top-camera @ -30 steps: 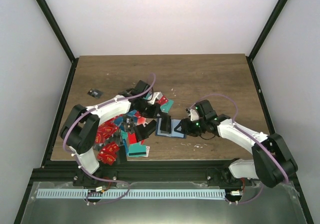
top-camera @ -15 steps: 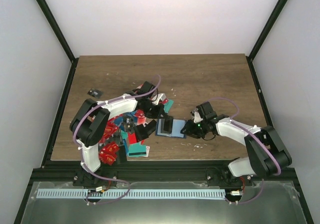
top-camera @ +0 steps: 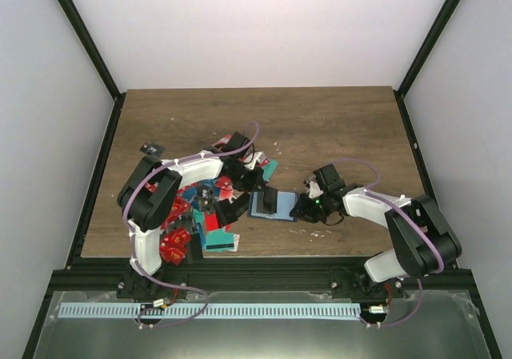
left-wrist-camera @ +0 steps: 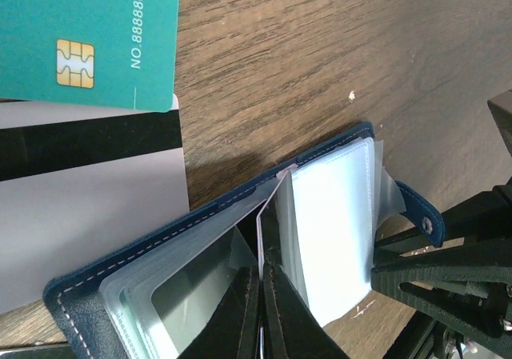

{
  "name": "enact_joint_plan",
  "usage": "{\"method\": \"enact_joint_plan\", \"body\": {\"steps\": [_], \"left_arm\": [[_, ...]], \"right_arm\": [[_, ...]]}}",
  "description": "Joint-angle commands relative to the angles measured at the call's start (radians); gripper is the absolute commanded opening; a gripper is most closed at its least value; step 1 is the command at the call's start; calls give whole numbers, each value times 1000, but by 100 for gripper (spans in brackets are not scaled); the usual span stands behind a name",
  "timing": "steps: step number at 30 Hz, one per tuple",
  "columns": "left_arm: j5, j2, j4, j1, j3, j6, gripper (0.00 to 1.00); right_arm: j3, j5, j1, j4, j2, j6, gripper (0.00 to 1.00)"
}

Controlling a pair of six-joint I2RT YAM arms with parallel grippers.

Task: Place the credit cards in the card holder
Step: Insert the credit card into the card holder.

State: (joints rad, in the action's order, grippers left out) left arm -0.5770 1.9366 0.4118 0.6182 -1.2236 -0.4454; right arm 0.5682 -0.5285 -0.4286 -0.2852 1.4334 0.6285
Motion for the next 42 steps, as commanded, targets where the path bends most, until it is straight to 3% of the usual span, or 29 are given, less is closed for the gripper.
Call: {"method": "enact_joint_plan", "body": {"steps": [1, 16, 22, 31, 42], "left_arm": [[-3, 33, -10, 13, -28, -6, 4], [-19, 56, -36, 37, -38, -49, 4], [77, 26, 36, 37, -30, -67, 4], [177, -38, 29, 31, 53, -188, 4], [183, -69, 25, 32, 115, -336, 4]], "right_arm": [[-6, -1, 4, 3, 26, -10, 19], [-1, -12, 5, 8, 44, -20, 18], [-1, -4, 7, -1, 39, -25, 18], [0, -13, 5, 1, 51, -30, 18], [13, -35, 6, 1, 74, -34, 18]]}}
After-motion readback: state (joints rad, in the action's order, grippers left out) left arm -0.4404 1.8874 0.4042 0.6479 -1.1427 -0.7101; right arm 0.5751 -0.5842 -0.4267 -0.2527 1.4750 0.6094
